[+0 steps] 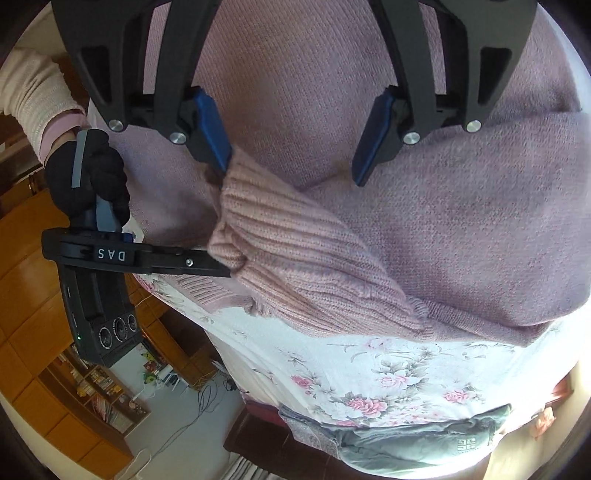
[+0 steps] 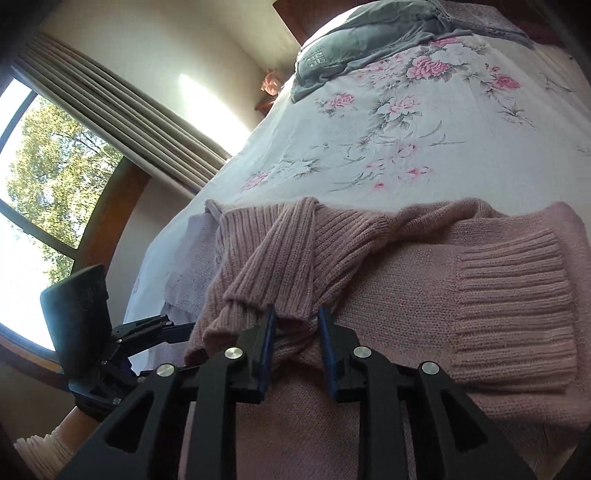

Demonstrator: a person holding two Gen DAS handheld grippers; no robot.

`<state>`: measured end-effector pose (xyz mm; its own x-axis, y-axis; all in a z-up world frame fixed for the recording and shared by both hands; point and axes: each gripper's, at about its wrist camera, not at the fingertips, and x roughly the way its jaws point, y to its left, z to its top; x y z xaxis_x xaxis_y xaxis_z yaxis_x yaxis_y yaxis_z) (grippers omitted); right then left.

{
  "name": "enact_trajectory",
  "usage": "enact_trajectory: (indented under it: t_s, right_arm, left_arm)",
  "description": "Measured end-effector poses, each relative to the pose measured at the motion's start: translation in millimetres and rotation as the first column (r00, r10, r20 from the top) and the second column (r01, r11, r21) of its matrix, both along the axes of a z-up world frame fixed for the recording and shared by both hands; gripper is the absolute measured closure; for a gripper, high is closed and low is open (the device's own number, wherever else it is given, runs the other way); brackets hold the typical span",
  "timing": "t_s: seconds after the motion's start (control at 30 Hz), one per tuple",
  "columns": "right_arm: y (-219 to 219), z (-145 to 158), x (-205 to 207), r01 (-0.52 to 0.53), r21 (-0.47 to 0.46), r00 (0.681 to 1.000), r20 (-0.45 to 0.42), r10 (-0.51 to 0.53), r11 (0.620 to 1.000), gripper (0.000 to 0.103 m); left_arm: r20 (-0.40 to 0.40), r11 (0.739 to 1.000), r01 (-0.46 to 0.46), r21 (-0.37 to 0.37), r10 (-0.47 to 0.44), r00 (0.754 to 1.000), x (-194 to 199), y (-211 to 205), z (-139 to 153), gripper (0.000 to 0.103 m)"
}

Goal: Fold small clothes
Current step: 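Lift the sweater side with both tools and fold it over the body, then open both tools and withdraw them from the folded sweater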

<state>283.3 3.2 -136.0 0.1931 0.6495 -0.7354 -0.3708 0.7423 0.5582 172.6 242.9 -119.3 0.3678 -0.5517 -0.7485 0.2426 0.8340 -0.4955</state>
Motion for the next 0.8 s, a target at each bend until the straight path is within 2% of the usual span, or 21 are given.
enact_trajectory:
  t_s: [0.07, 0.17, 0.37, 0.53, 0.67, 0.8]
  right_arm:
    - [-11.1, 14.9, -19.9, 0.007, 0.016, 1.0, 0.03, -0.007, 1.0, 0.073]
    - [-27.4, 30.0, -56.5, 0.017, -0.01, 0.998, 0.065, -0.016, 1.0, 0.07]
    - [-55.8, 32.9, -135.9, 0.034, -0.084, 0.997, 0.07, -0.028, 0.996, 0.066]
    - [-80.3, 27.1, -206.2, 0.06, -0.131, 0.997, 0.046, -0.054, 0.99, 0.057]
    - [-96.8, 26.8, -244.9, 0.086, -0.131, 0.996, 0.024, -0.084, 0.988, 0.057]
    - [-109.5, 30.4, -273.3, 0.078, -0.166, 0.997, 0.041, -0.072, 0.983, 0.057]
  left_arm:
    - [-0.002, 0.999, -0.038, 0.029, 0.038, 0.999, -21.6, 10.4, 6.9, 0.038]
    - [0.001, 0.989, -0.12, 0.089, 0.12, 0.993, -60.2, 26.7, 17.2, 0.037]
    - [-0.039, 0.939, -0.276, 0.205, 0.289, 0.956, -141.7, 52.9, 19.8, 0.035]
    - [-0.081, 0.908, -0.331, 0.257, 0.361, 0.929, -206.2, 73.0, 27.5, 0.032]
    - [-0.112, 0.885, -0.329, 0.329, 0.383, 0.917, -246.4, 80.3, 26.8, 0.03]
    - [-0.155, 0.871, -0.352, 0.343, 0.422, 0.893, -271.9, 92.6, 17.1, 0.03]
